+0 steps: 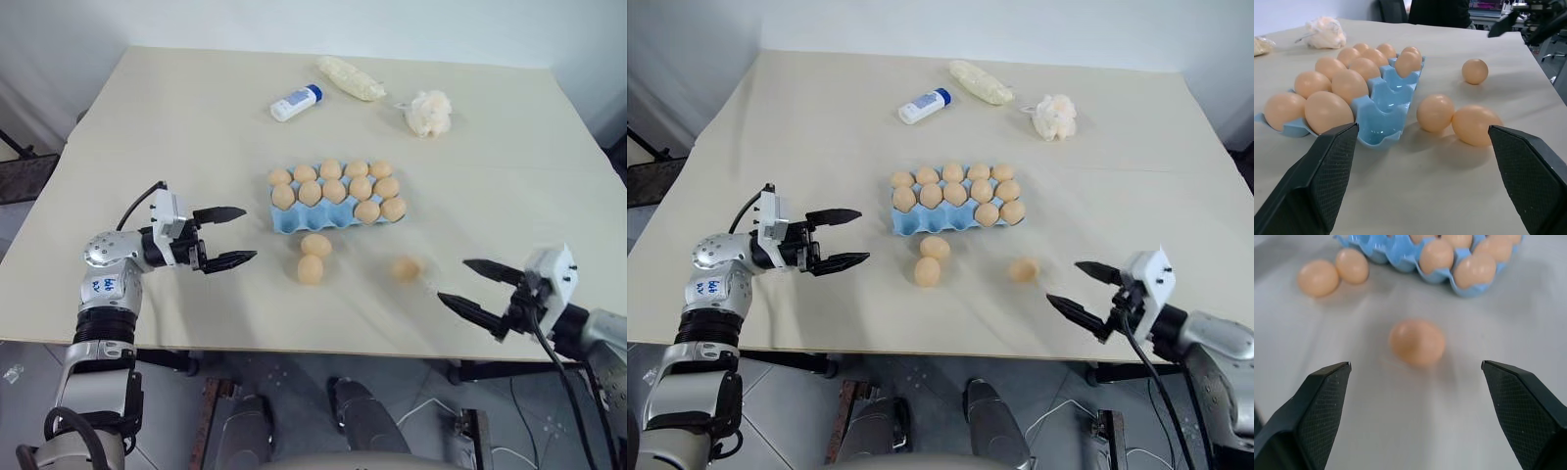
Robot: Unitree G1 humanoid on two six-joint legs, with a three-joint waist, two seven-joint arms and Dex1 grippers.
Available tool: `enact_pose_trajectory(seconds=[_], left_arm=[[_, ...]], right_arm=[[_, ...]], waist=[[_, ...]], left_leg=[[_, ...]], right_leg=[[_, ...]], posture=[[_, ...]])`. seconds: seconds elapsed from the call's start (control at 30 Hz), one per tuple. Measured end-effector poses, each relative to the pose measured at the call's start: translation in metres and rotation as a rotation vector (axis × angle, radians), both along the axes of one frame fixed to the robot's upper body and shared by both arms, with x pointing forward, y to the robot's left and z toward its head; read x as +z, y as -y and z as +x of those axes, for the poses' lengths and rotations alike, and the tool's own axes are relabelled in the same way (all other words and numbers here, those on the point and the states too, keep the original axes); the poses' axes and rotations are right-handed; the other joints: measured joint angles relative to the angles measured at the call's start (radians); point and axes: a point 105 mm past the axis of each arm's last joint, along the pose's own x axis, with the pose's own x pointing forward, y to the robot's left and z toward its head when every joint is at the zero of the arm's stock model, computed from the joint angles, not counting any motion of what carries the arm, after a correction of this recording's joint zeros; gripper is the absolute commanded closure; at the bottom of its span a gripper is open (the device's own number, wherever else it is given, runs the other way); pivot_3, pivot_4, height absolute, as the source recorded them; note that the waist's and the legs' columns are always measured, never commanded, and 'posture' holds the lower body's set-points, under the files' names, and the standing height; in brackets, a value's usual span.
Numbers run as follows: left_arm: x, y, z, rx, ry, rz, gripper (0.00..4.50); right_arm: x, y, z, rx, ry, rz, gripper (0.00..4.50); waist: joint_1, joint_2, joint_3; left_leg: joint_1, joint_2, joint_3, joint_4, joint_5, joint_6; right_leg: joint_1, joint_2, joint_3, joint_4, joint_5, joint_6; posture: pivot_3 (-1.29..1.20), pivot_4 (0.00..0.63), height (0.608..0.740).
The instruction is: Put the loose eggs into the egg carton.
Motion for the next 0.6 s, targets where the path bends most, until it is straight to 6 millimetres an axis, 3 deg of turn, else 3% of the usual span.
enact_pose_trajectory(seconds=[0.17, 0.3, 0.43, 0.6], left_arm=[[0.0, 0.0, 0.0, 0.0, 0.005, 0.002, 0.0], [-0.001, -0.001, 0.0, 0.004, -0.003, 0.001, 0.0], [-0.001, -0.001, 0.001, 0.007, -0.003, -0.001, 0.0], [-0.001, -0.001, 0.001, 0.009, -0.001, -0.002, 0.0]], right_arm=[[0.002, 0.002, -0.002, -0.005, 0.012, 0.003, 0.03], [0.012, -0.002, 0.007, -0.025, 0.077, 0.014, 0.03], [0.013, -0.023, 0.024, -0.023, 0.113, 0.045, 0.03], [0.0, -0.049, 0.038, -0.014, 0.091, 0.052, 0.03]], waist=[[0.0, 0.0, 0.0], [0.0, 0.0, 0.0], [0.0, 0.0, 0.0], [0.002, 0.0, 0.0]], left_leg=[[0.0, 0.0, 0.0, 0.0, 0.0, 0.0], [0.0, 0.0, -0.001, 0.0, 0.0, 0.0], [0.0, 0.0, -0.001, 0.0, 0.0, 0.0], [-0.001, 0.0, 0.0, -0.001, 0.0, 0.0]], right_leg=[[0.0, 0.0, 0.0, 0.0, 0.0, 0.0], [0.0, 0.0, 0.0, 0.0, 0.0, 0.0], [0.0, 0.0, 0.0, 0.0, 0.0, -0.001], [-0.001, 0.0, 0.0, 0.0, 0.0, -0.001]], posture=[[0.0, 0.15, 0.74], [0.0, 0.15, 0.74], [0.0, 0.15, 0.74], [0.0, 0.15, 0.74]])
